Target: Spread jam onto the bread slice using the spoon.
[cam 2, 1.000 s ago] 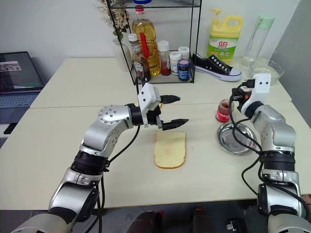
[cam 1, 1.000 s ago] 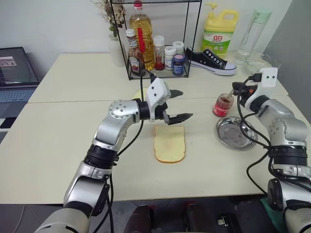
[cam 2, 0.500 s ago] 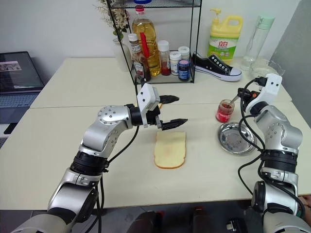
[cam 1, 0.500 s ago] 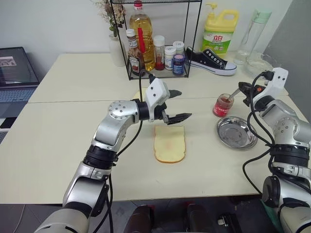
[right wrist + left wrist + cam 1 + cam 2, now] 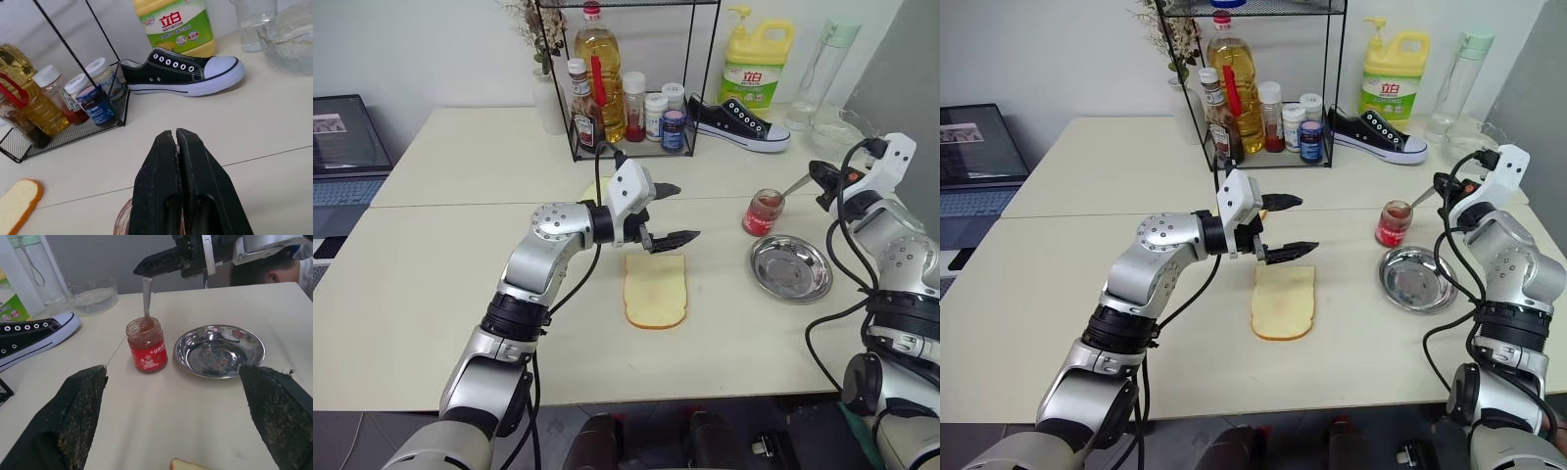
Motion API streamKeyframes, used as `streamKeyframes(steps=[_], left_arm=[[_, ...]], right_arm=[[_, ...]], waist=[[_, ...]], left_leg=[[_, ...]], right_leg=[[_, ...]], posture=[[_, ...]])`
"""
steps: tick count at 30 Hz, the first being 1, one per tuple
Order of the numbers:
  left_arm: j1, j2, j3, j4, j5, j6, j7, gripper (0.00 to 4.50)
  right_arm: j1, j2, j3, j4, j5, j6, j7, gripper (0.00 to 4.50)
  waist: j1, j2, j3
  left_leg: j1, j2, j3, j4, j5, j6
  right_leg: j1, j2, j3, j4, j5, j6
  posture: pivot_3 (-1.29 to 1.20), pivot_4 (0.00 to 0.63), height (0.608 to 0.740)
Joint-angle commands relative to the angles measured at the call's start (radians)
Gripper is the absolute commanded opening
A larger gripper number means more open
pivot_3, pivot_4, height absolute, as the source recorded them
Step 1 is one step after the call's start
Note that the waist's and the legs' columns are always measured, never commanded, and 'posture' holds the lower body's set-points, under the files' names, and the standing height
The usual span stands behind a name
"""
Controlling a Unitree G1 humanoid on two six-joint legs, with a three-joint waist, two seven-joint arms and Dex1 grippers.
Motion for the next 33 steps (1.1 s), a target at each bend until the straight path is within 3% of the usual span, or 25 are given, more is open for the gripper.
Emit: streamKeyframes(steps=[1,13,18,24,33], left_arm=[[-0.023,0.004,0.008,-0.014,0.003,-0.024,-0.007,4.5],[-0.03,0.007,0.017,-0.004,0.004,-0.03,-0.008,4.5],[-0.022,0.021,0.041,-0.01,-0.024,-0.02,-0.025,4.5],[0.058,0.131,0.093,-0.074,-0.073,0.021,-0.082,4.5],[0.208,0.221,0.178,-0.265,-0.157,0.148,-0.048,4.5]], right_arm=[[-0.038,0.004,-0.067,-0.035,0.061,0.016,-0.033,0.05],[-0.077,0.051,-0.263,0.009,0.245,0.051,-0.205,0.05],[-0.075,0.061,-0.279,-0.037,0.326,0.075,-0.233,0.05],[-0.117,0.12,-0.335,-0.105,0.509,0.092,-0.377,0.05],[-0.115,0.214,-0.28,-0.201,0.696,0.096,-0.518,0.05]], waist=[[0.0,0.0,0.0],[0.0,0.0,0.0],[0.0,0.0,0.0],[-0.01,0.001,0.0],[-0.004,0.002,0.0]], left_leg=[[0.0,0.0,0.0,0.0,0.0,0.0],[0.0,0.0,0.0,0.0,0.0,0.0],[0.0,0.0,0.001,0.0,0.0,0.0],[0.0,0.001,0.001,-0.002,0.0,0.0],[-0.001,0.0,0.001,-0.001,0.0,0.0]], right_leg=[[0.0,0.0,0.0,0.0,0.0,0.0],[0.0,0.0,0.0,0.0,0.0,0.0],[0.0,0.0,0.001,0.0,0.0,0.0],[-0.002,0.0,0.001,0.001,0.0,0.0],[-0.002,-0.001,0.001,0.001,0.0,0.0]], posture=[[0.0,0.15,0.74],[0.0,0.15,0.74],[0.0,0.15,0.74],[0.0,0.15,0.74],[0.0,0.15,0.74]])
